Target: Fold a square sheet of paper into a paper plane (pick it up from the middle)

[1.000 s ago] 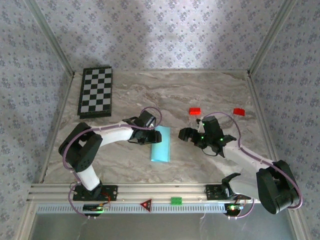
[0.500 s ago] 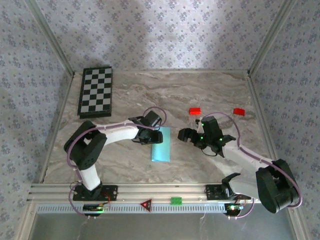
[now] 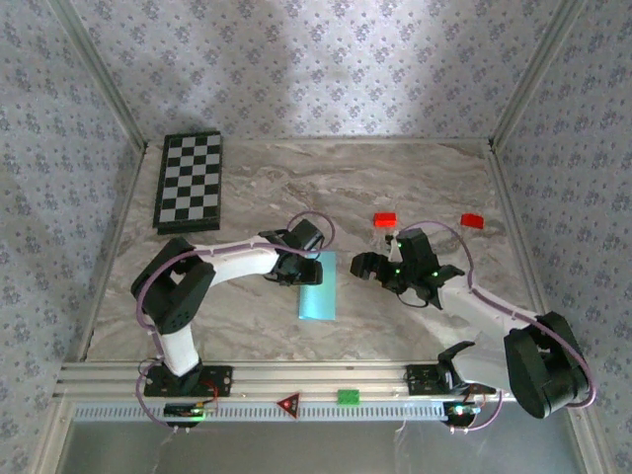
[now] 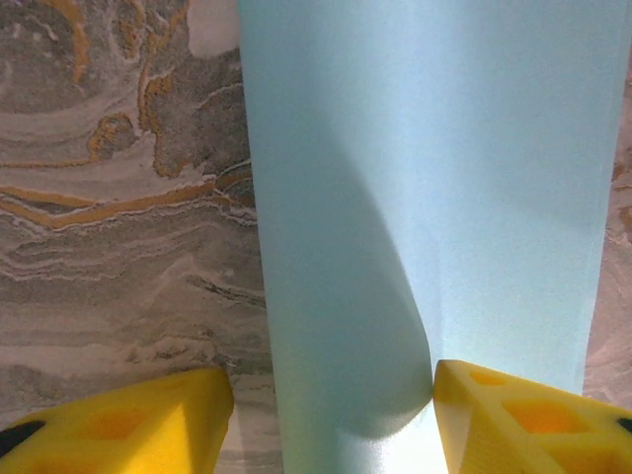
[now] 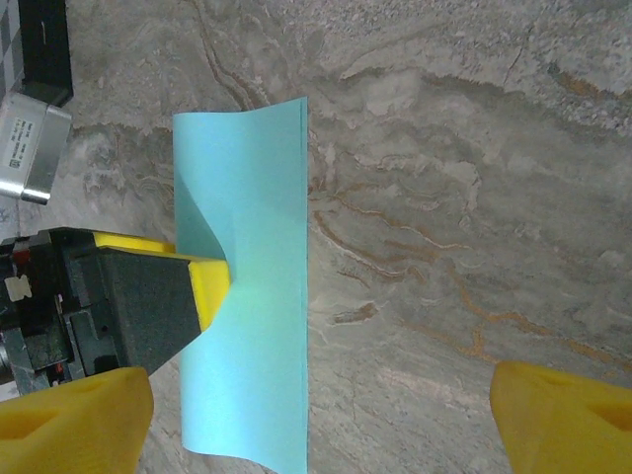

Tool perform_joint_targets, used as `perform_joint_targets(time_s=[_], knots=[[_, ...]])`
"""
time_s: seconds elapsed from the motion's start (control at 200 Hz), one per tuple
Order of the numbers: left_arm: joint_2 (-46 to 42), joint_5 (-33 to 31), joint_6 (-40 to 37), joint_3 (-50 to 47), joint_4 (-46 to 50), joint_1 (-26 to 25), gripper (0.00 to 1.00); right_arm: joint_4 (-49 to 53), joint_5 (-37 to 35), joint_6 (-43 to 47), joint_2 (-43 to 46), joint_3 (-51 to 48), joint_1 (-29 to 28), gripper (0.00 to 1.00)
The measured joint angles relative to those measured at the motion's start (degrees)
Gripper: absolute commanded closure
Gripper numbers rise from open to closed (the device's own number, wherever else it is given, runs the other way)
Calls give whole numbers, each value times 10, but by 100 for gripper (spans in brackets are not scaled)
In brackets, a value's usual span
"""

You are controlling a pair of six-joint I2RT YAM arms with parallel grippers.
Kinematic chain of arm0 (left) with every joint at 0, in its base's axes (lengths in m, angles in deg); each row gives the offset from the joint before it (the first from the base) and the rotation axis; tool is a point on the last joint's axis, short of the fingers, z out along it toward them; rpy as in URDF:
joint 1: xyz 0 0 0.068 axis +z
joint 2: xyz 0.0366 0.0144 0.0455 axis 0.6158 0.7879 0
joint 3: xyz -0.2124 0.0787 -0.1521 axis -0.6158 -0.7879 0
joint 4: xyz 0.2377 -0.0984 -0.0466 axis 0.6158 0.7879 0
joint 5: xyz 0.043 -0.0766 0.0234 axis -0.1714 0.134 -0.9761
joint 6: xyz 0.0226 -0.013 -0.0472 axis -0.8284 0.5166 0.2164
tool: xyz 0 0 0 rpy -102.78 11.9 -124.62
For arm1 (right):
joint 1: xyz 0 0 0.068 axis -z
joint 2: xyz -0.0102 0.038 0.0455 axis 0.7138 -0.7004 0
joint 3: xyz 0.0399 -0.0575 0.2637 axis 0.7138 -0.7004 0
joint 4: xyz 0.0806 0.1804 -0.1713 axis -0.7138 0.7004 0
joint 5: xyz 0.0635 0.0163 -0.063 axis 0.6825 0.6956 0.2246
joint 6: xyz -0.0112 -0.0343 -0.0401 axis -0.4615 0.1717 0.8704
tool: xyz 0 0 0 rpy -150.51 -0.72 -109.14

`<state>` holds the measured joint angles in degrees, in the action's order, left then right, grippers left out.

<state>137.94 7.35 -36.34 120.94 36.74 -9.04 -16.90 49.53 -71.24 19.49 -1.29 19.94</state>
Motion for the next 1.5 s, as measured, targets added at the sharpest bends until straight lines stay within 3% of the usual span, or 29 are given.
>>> perform_joint_targets(time_s=[0.924,1.164,1.274,1.499], knots=[[12,2,-18,15,18,0,40,-11,11,0,-54,1,-22,14],[12,2,-16,16,19,0,40,-20,18,0,-63,2,-28,21],[12,2,-14,16,19,0,40,-26,22,-3,-73,4,-35,32],[13,2,-14,16,19,0,40,-65,36,-14,-109,10,-48,84]])
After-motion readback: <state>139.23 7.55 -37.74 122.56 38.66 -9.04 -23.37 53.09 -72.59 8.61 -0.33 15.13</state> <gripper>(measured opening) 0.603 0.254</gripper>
